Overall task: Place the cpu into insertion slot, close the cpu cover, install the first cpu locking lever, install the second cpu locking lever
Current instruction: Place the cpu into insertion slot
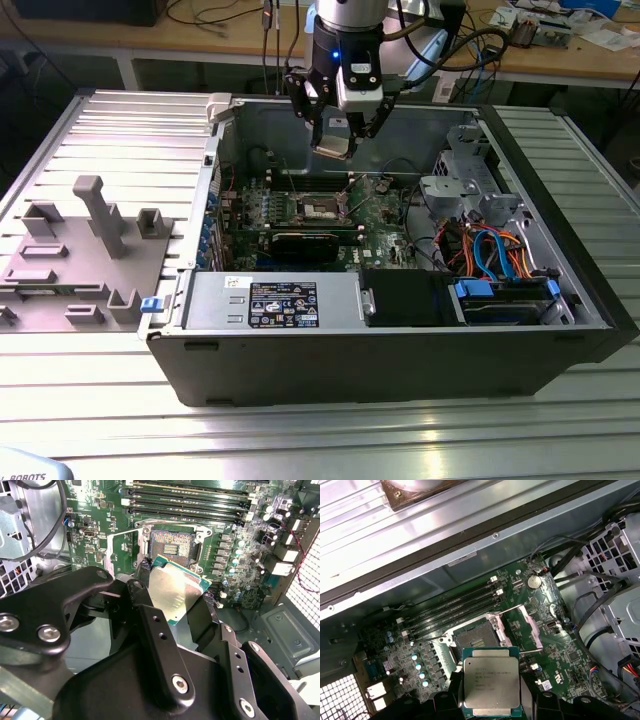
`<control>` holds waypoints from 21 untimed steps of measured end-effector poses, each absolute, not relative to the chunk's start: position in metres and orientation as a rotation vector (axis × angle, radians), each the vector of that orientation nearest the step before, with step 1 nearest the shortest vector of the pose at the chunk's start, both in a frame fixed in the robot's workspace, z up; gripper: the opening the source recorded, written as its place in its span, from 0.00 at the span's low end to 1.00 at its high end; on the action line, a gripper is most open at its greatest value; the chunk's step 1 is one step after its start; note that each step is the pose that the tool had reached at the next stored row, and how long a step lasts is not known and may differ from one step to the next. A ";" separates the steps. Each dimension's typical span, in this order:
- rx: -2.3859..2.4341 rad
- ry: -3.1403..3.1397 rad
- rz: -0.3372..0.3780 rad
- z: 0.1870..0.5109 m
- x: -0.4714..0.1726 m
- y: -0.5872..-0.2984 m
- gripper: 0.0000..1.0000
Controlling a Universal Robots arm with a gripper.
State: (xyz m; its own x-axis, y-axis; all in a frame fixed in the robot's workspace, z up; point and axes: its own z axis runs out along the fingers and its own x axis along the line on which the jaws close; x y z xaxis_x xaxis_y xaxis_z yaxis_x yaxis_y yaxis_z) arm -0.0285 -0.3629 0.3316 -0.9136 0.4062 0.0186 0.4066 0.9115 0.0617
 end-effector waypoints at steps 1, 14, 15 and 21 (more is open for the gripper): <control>-0.653 -3.066 -0.101 0.332 -0.029 -0.363 0.54; -0.675 -3.062 -0.101 0.332 -0.029 -0.363 0.54; -0.676 -3.061 -0.101 0.332 -0.029 -0.363 0.54; -0.684 -3.060 -0.101 0.332 -0.029 -0.363 0.54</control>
